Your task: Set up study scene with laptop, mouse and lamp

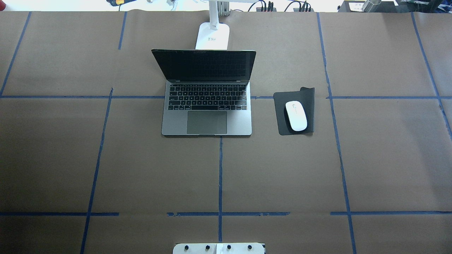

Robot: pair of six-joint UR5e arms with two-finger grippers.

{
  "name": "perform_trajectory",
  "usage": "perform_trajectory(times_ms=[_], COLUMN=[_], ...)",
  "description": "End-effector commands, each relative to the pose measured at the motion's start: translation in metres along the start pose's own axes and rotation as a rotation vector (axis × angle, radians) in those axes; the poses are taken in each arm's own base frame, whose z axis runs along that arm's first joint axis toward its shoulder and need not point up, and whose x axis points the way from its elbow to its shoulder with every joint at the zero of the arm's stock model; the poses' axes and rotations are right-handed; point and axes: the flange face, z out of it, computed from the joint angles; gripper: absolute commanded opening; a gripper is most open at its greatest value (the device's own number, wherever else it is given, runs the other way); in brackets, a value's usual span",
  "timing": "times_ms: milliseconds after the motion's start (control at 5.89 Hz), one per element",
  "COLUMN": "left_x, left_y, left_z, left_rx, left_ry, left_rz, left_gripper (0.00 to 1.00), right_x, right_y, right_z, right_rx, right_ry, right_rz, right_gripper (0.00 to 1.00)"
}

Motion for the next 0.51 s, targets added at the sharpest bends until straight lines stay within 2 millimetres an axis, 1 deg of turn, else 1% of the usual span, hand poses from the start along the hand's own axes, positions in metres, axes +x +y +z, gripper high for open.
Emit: perform_trajectory(times_ms=[0, 170, 340], left_x=[0.004, 0.009, 0.019], left_y=[0.005, 0.000, 0.000], left_z=[-0.001, 0.000, 0.006], left_rx=[0.006, 0.016, 0.003], left_ry=[0.001, -0.005, -0.003], left_rz=[-0.039, -0.019, 0.003], left_gripper=[1.00, 1.00, 1.00], right_x=[0.005, 0.005, 0.005], right_y=[0.000, 0.001, 0.005], right_z=[0.004, 0.003, 0.006], right_rx=[-0.007, -0.004, -0.006], right_ry=[-0.002, 0.006, 0.002], right_rz=[0.008, -0.012, -0.011], right_gripper=[1.00, 1.00, 1.00])
